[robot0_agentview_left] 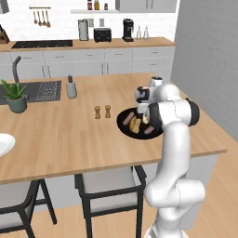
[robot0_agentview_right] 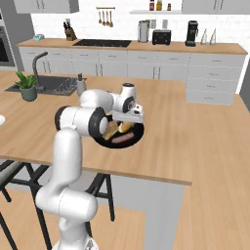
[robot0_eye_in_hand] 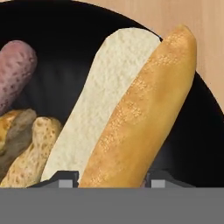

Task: Place one bun and one sausage from the bowl on each plate.

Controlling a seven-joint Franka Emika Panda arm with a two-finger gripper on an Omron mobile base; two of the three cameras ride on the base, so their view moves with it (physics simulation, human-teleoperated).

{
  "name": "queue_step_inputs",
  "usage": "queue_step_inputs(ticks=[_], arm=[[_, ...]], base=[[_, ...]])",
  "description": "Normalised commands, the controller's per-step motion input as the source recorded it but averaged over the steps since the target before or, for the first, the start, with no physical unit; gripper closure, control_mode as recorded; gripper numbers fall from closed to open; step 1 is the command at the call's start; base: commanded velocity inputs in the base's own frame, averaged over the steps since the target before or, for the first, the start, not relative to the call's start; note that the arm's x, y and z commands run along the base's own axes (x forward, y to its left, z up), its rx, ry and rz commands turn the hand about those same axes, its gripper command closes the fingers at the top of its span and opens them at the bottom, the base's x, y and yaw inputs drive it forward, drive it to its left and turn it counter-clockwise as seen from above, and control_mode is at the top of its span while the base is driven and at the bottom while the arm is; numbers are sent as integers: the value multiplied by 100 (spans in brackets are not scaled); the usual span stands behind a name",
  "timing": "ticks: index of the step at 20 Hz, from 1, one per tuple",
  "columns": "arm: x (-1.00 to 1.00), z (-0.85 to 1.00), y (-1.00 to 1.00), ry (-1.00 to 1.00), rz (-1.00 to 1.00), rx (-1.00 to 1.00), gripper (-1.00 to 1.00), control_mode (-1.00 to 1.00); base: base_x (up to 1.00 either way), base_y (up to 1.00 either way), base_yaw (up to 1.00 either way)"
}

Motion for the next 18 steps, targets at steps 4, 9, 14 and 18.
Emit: queue_step_inputs(ticks=[4, 9, 14, 18], arm=[[-58, 85, 24, -2, 2, -8, 100, -100], [-100, 48, 61, -18, 19, 0, 100, -100], [-100, 34, 41, -12, 20, 2, 100, -100], [-100, 11, 7, -1, 7, 0, 100, -100]], base=[[0, 0, 0], [0, 0, 0], [0, 0, 0], [0, 0, 0]])
